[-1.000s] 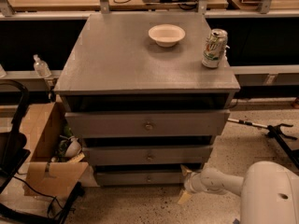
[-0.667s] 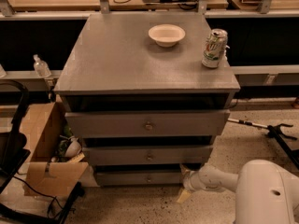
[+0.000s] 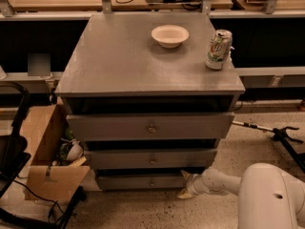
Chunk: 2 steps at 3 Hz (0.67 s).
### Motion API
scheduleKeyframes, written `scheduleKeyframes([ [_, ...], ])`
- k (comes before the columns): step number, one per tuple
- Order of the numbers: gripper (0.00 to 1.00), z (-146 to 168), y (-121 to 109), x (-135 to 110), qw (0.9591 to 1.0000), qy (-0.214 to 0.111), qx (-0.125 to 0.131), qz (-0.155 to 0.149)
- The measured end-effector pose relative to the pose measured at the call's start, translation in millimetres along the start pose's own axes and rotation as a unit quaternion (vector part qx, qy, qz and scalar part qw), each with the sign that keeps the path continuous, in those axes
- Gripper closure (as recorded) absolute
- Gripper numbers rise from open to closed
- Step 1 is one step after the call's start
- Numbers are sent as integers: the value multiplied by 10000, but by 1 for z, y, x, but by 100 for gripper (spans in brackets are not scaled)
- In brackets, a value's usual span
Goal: Open bottom drawer
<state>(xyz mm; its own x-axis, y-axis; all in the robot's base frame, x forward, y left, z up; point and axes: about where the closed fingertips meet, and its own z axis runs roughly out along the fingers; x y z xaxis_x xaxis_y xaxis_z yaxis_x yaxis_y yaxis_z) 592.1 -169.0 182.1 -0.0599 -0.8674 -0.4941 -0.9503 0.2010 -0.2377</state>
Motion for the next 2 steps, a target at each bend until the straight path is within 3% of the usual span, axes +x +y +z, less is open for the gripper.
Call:
scheduleKeyframes([
  [1,63,-38,-12,3,9993,130,358,-46],
  [2,87,-91,-9,-4,9971,310,683,-121],
])
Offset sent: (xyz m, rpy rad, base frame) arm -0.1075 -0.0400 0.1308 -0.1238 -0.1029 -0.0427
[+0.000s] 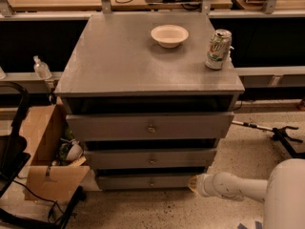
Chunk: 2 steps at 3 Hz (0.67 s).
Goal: Open bottom drawer
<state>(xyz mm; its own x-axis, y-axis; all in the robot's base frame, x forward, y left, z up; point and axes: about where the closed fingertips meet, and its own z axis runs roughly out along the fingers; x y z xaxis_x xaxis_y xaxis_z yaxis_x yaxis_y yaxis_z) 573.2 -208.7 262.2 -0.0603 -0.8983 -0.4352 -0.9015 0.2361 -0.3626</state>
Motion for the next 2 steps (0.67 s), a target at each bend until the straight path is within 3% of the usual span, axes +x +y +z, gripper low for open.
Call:
scheduleKeyframes([
  [1,83,-9,26,-10,9998,-19,-195,-96],
  [2,60,1,19,-12,9998,-68,-132,-114],
])
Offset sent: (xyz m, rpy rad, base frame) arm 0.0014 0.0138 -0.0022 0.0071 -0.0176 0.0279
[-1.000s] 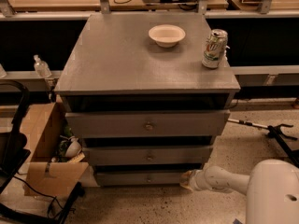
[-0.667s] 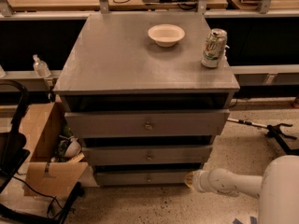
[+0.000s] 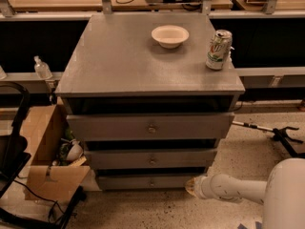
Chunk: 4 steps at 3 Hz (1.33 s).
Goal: Open bottom drawer
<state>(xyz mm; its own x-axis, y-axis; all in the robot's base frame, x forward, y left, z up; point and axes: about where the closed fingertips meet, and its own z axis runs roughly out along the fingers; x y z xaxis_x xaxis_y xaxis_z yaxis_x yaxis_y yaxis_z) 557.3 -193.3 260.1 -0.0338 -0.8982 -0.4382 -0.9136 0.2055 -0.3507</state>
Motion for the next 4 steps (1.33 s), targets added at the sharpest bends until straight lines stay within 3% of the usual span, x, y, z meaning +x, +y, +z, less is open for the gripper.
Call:
scheduleKeyframes([
  [1,29,35,-19,5,9999,-72,126,39],
  [2,5,58,-38,10,9997,-97,228,61],
  [4,0,59,-42,12,9995,-92,280,67],
])
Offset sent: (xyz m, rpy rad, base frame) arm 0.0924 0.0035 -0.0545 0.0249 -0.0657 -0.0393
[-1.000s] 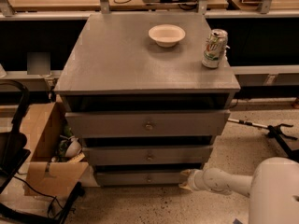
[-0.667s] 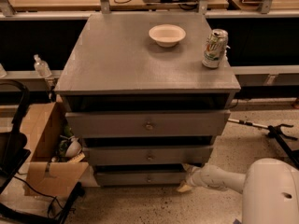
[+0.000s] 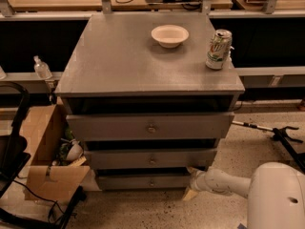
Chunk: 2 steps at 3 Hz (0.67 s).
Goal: Open bottom drawer
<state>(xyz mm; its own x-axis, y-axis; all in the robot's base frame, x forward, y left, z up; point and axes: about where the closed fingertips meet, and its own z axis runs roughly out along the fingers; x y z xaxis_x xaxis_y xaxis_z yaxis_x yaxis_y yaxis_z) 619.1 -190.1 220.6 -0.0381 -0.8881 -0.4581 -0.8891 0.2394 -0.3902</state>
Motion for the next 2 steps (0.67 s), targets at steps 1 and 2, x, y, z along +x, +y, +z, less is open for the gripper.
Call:
scheduleKeyframes([
  [1,17,0,0,0,10000,0,0,0],
  [2,17,0,0,0,10000,0,-2,0],
])
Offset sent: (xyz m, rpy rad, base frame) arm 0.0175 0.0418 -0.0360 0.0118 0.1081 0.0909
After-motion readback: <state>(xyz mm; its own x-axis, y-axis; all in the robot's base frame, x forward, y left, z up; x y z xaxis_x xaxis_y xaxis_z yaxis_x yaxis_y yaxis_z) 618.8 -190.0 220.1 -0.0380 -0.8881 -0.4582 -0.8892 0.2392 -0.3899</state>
